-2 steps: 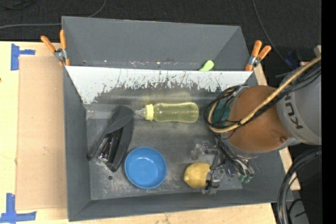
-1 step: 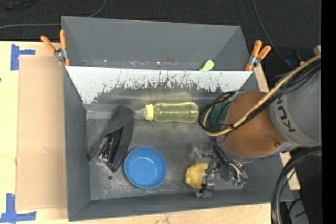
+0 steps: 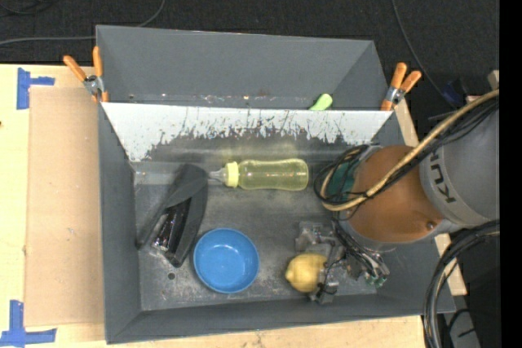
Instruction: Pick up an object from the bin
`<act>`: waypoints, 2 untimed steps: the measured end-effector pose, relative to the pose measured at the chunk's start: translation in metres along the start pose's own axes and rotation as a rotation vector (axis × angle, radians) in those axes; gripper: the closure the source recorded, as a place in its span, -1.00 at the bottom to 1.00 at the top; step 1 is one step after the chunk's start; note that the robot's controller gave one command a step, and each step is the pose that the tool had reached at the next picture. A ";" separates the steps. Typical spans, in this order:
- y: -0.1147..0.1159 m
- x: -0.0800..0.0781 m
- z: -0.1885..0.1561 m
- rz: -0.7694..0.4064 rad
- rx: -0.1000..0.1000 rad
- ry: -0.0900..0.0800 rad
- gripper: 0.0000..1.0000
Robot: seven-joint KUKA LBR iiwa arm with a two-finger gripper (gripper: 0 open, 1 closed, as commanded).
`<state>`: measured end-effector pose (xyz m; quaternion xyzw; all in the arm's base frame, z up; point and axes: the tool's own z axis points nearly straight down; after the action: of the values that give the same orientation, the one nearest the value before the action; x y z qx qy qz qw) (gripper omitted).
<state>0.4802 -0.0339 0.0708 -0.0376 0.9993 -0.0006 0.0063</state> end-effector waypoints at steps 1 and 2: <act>0.000 0.009 0.001 0.057 -0.002 0.007 1.00; 0.000 0.009 0.001 0.056 -0.002 0.007 1.00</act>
Offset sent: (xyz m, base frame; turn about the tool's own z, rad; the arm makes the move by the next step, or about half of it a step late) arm 0.0000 0.0000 0.0000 0.0000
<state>0.4713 -0.0343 0.0699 -0.0097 0.9999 0.0004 0.0027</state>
